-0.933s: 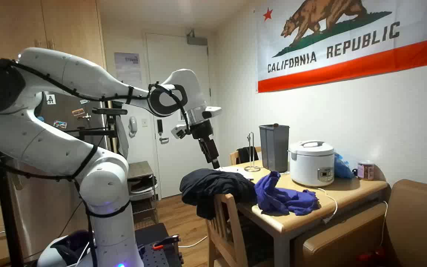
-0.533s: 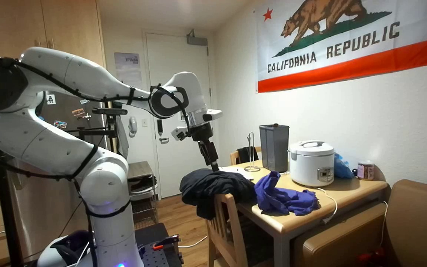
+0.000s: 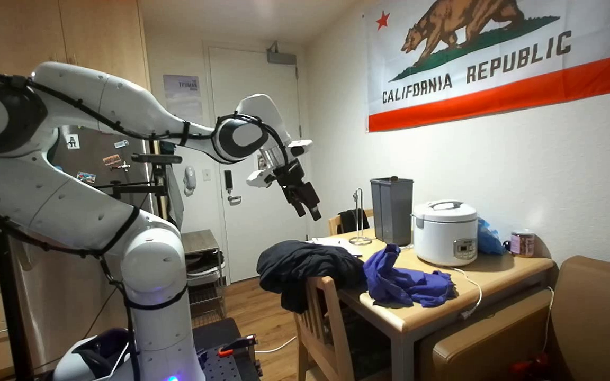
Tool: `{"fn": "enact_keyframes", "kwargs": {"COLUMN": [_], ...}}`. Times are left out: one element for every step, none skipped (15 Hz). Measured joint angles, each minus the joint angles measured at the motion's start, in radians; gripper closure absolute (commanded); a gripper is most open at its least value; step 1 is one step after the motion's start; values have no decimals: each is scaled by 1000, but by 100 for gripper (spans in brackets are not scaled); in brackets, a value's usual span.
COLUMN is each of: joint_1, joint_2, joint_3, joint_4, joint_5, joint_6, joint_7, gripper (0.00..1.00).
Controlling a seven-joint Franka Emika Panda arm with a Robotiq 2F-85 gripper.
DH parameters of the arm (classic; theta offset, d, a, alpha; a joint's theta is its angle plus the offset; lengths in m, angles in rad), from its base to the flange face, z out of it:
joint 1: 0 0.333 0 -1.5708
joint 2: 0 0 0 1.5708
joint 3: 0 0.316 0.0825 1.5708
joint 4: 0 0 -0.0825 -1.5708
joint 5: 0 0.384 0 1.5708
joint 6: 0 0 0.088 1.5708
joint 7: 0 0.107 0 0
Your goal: Remove the clothing from the backrest of the chair and place them on the table
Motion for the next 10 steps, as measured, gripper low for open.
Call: {"fn": "enact_keyframes", "kwargs": {"joint_1": [13,24,33,40,50,59,68,76,79,79], "joint_2": [14,29,46,62,79,95,108,119,124,124], "joint_3": [10,19,27,34,39,43,46,49,49,49], "joint_4": [9,19,30,42,55,66,77,84,86,85], "joint_5": [-10,-24,-39,-52,-63,-74,-84,-92,-93,-93], "joint_6": [19,36,52,68,84,99,113,123,124,124], "joint_7": [-14,-26,-37,-52,-70,-88,-100,-109,-108,-108], "gripper": [0,0,0,0,0,0,0,0,0,0]}}
